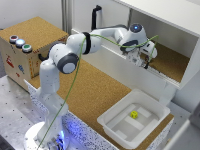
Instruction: Put the purple block on top of the drawer
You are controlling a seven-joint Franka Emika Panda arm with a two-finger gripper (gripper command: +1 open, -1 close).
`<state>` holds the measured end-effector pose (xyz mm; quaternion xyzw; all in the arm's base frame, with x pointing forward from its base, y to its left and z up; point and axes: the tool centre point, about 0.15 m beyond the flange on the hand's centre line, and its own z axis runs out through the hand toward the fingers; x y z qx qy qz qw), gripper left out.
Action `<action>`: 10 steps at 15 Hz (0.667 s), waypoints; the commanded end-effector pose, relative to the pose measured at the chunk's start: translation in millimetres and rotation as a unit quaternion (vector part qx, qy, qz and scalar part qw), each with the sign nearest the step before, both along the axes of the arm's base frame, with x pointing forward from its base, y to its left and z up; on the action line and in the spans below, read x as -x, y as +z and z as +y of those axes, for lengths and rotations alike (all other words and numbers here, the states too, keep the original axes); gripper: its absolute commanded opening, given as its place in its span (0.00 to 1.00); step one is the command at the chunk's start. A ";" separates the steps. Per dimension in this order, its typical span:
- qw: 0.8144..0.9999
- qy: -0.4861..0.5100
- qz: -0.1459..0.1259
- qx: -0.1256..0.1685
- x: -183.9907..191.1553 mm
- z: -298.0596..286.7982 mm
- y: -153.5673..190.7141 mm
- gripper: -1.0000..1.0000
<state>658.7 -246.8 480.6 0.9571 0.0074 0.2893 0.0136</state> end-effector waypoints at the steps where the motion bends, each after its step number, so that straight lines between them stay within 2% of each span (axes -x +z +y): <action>1: 0.998 0.037 0.046 -0.020 -54.7 -14.1 -4.8 0.00; 7: 0.998 0.047 0.052 -0.008 -61.2 -6.1 -15.1 0.00; 10: 0.998 0.049 0.034 -0.004 -38.4 -6.9 -5.8 0.00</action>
